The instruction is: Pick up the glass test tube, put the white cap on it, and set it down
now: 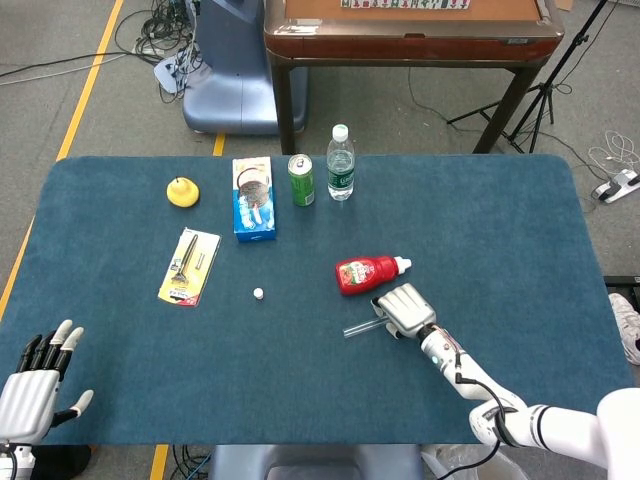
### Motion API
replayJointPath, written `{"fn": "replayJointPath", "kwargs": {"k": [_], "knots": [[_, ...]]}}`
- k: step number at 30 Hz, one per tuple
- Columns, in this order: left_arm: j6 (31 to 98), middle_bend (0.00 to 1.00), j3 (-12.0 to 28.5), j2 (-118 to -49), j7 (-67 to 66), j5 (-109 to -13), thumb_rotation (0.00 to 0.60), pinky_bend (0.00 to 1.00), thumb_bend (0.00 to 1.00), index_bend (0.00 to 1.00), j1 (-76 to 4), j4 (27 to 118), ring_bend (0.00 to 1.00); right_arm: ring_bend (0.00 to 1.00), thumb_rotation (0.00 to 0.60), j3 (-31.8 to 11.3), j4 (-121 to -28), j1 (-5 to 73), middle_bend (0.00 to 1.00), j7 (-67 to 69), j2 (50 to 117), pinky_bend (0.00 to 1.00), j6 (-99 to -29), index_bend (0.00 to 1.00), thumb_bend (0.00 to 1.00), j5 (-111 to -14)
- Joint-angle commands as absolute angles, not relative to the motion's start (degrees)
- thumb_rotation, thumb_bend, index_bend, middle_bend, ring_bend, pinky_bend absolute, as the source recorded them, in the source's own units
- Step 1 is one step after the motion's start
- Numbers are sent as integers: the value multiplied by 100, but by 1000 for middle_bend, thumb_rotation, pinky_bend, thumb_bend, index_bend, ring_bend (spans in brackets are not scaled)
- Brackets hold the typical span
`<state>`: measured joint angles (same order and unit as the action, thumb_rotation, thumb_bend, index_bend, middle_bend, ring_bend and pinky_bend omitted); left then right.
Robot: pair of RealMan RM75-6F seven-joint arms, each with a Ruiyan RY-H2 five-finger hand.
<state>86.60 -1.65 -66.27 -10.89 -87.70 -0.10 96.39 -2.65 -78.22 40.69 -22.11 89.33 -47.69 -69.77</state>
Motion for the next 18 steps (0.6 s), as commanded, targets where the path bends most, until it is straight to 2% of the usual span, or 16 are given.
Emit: {"fn": "replayJointPath", "kwargs": {"k": [1, 9, 18], "knots": [[8658, 0, -165, -6624, -1084, -8769, 600, 0, 204, 0, -10, 9635, 0, 1000, 600, -274, -7823, 4072, 1000, -2219, 8935, 1000, -4765, 515, 331, -6955], [8635, 0, -154, -6624, -1082, -8770, 600, 0, 204, 0, -28, 9632, 0, 1000, 600, -292, -7839, 4075, 1000, -2219, 8910, 1000, -4753, 568, 385, -6904], [8467, 0, -103, -6459, -1150, -8824, 600, 0, 204, 0, -191, 9785, 0, 1000, 600, -381, -8152, 4016, 1000, -1909, 8605, 1000, -4941, 699, 592, -7084]]}}
